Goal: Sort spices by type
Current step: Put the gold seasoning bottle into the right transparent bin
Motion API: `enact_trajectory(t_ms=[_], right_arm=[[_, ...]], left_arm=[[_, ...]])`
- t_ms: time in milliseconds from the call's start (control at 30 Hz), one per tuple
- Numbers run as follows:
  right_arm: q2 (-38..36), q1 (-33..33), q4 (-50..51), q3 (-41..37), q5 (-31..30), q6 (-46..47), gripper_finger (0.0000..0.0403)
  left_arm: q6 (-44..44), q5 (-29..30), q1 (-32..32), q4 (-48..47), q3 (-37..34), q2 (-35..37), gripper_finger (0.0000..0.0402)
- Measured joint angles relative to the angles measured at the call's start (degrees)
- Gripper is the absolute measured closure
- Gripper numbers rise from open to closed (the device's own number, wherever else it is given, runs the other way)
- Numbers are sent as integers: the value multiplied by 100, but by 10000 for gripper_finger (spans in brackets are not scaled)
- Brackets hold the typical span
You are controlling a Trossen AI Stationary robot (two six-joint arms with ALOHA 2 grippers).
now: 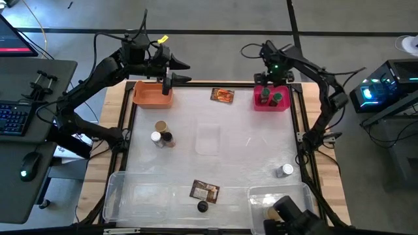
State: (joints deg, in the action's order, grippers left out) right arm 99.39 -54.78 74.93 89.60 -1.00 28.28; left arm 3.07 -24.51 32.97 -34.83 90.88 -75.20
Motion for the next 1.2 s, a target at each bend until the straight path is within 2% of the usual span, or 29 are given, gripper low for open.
enact_trajectory(t_ms=[333,433,567,700,833,967,1033,1200], right_arm=[[-83,-49,-157,0,150,-291,167],[-146,-47,-437,0,506,-331,167],[-509,86,-1681,0,1518,-338,167],[-991,396,-3456,0,2276,-270,167],[-1344,885,-4867,3,2634,-137,167],[-1543,1446,-5241,4,2827,-531,167],[-1652,1660,-5131,4,2823,-778,167],[-1961,2003,-4571,4,2807,-1234,167]], left_arm=[[-2,0,0,66,1,0,149],[-81,-1,-4,159,-1,-2,149],[-467,-43,-80,259,-1,-2,149],[-547,-47,-223,44,0,14,149],[-601,-44,-497,-519,1,55,149],[-895,-5,-959,-1475,-124,64,149],[-1323,353,-1242,-1587,-431,119,149],[-2964,1903,-1753,-2040,-1319,314,149]])
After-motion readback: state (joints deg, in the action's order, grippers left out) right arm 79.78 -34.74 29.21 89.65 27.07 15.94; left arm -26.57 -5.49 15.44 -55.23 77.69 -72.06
